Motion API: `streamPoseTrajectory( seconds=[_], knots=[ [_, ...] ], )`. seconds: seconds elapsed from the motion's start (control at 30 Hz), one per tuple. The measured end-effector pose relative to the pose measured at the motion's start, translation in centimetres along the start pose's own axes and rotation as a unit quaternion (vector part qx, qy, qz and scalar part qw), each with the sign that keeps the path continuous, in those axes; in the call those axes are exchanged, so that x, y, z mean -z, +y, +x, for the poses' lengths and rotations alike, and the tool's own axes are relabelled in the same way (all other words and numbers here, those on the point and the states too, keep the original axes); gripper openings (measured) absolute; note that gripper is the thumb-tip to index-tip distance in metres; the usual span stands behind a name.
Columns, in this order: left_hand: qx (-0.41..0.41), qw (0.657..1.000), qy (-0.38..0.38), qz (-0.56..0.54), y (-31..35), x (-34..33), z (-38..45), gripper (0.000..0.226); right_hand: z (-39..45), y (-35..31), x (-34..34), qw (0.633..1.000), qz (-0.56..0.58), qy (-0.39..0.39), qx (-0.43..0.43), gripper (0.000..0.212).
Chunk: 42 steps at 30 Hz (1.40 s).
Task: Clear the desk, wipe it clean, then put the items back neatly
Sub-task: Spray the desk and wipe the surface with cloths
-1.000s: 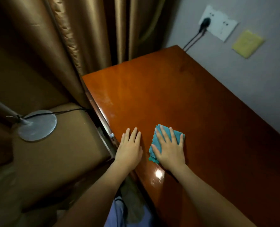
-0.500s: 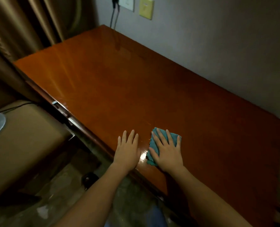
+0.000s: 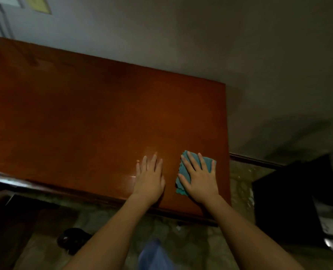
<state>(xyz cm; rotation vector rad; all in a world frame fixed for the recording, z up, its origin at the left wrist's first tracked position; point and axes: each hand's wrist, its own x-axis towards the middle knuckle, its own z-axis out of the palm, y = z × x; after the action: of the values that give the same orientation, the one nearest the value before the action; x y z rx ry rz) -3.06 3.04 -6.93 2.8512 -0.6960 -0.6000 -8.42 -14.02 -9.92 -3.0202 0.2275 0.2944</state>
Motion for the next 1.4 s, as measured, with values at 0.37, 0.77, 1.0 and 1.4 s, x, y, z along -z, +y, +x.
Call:
streamPoseTrajectory(
  seconds=[0.37, 0.77, 1.0, 1.4],
  knots=[
    [-0.076, 0.995, -0.055, 0.043, 3.2, -1.1, -2.2, 0.060, -8.0, 3.6, -1.5, 0.992, 0.045, 0.003, -0.115, 0.072],
    [-0.001, 0.999, -0.042, 0.012, -13.8, 5.3, -4.3, 0.059, -1.9, -13.6, -1.5, 0.996, -0.003, -0.028, -0.087, 0.066],
    [0.085, 0.996, -0.007, 0.010, -31.5, 9.6, -4.2, 0.059, 6.0, -30.5, -0.9, 0.999, -0.035, -0.037, 0.009, 0.065],
    [0.232, 0.973, 0.018, -0.007, -59.9, 15.5, -7.6, 0.058, 19.2, -57.9, 0.1, 0.978, -0.065, -0.094, 0.173, 0.072]
  ],
)
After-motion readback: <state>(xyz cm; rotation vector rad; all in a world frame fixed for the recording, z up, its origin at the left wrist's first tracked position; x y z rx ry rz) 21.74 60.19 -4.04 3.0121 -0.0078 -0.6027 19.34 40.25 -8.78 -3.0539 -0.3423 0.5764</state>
